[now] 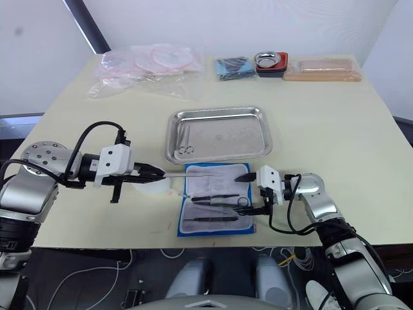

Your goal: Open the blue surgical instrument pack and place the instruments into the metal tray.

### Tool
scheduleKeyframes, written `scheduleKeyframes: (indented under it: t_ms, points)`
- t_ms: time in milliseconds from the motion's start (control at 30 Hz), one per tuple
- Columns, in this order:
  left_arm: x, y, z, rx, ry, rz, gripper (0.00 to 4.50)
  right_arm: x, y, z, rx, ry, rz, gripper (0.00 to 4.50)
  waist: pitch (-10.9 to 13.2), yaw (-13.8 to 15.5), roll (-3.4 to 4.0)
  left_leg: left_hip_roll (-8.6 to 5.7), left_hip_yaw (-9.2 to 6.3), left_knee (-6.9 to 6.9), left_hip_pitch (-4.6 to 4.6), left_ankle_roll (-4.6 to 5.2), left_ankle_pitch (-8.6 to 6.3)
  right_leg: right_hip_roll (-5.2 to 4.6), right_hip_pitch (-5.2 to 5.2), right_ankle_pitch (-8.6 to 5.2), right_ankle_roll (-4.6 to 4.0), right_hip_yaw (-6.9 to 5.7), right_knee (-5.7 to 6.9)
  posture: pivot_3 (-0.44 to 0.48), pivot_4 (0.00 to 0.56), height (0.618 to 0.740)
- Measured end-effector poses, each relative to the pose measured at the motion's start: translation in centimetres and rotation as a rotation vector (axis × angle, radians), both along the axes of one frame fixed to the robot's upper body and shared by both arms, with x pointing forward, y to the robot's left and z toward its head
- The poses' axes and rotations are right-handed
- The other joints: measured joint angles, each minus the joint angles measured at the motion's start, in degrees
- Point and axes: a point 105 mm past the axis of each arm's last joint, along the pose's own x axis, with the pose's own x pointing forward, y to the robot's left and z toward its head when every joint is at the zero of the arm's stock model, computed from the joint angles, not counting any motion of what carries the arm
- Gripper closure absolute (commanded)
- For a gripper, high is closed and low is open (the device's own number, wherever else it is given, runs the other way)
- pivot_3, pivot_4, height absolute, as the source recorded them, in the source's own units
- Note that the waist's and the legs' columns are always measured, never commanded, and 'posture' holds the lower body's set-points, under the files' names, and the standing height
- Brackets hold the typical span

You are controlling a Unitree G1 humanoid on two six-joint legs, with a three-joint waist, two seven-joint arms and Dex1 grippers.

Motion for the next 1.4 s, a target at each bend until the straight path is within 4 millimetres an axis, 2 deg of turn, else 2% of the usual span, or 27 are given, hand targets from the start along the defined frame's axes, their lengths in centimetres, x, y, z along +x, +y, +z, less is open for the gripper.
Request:
scheduleKeyframes:
  t_ms: [267, 400, 467, 567, 800, 933, 1200, 1400]
  points:
    - [1.7, -2.8, 0.2, -0.188, 0.008, 0.173, 4.45, 0.1, 0.2, 0.0, 0.0, -0.002, 0.008, 0.0, 0.0, -0.11, -0.06, 0.02, 0.01, 0.0, 0.03, 0.0, 0.0, 0.04, 0.02, -0.01, 0.05, 0.04, 0.01, 0.0, 0.15, 0.74]
    - [3.5, -3.1, 0.0, -0.214, -0.03, 0.328, 4.45, 0.1, 0.2, 0.0, 0.0, 0.0, 0.007, 0.0, -0.01, -0.01, -0.09, 0.05, -0.04, 0.0, 0.1, 0.0, 0.0, 0.1, 0.06, 0.03, -0.01, 0.0, 0.05, 0.0, 0.15, 0.74]
    - [5.1, -4.3, -0.4, -0.279, -0.046, 0.45, 4.45, 0.1, 0.2, -0.1, 0.001, 0.003, 0.005, 0.0, -0.03, 0.02, -0.13, 0.04, -0.01, -0.01, 0.25, 0.0, 0.0, 0.1, 0.18, 0.01, 0.02, 0.04, 0.06, 0.0, 0.15, 0.74]
    - [6.0, -5.6, -1.3, -0.32, -0.042, 0.545, 4.45, 0.1, 0.4, -0.1, 0.004, 0.004, 0.009, 0.0, -0.06, -0.17, -0.24, 0.06, 0.09, -0.06, 0.38, -0.01, 0.0, 0.13, 0.19, 0.01, 0.03, 0.2, 0.08, 0.0, 0.15, 0.74]
    - [8.1, -6.9, -1.6, -0.4, -0.075, 0.77, 4.45, 0.1, 0.4, -0.2, 0.004, 0.006, 0.007, 0.0, -0.08, -0.08, -0.31, 0.07, 0.14, -0.09, 0.5, -0.02, 0.0, 0.12, 0.27, 0.07, -0.05, 0.25, 0.09, 0.0, 0.15, 0.74]
    - [8.8, -7.8, -3.1, -0.402, -0.063, 0.936, 4.45, 0.0, 0.5, -0.3, 0.005, 0.008, 0.006, 0.0, -0.1, -0.12, -0.35, 0.06, 0.17, -0.12, 0.64, -0.02, -0.01, 0.12, 0.38, 0.07, -0.05, 0.3, 0.06, 0.0, 0.15, 0.74]
    - [9.9, -8.1, -4.1, -0.398, -0.026, 1.136, 4.45, 0.0, 0.6, -0.3, 0.008, 0.007, 0.003, 0.0, -0.1, -0.14, -0.4, 0.06, 0.12, -0.14, 0.72, -0.04, -0.01, 0.14, 0.45, -0.03, 0.13, 0.25, 0.05, 0.0, 0.15, 0.74]
    - [10.3, -6.8, -4.1, -0.41, -0.024, 1.259, 4.45, 0.0, 0.6, -0.3, 0.007, 0.007, 0.002, 0.0, -0.1, -0.15, -0.4, 0.06, 0.12, -0.15, 0.73, -0.05, -0.01, 0.13, 0.46, -0.03, 0.13, 0.25, 0.05, 0.0, 0.15, 0.74]
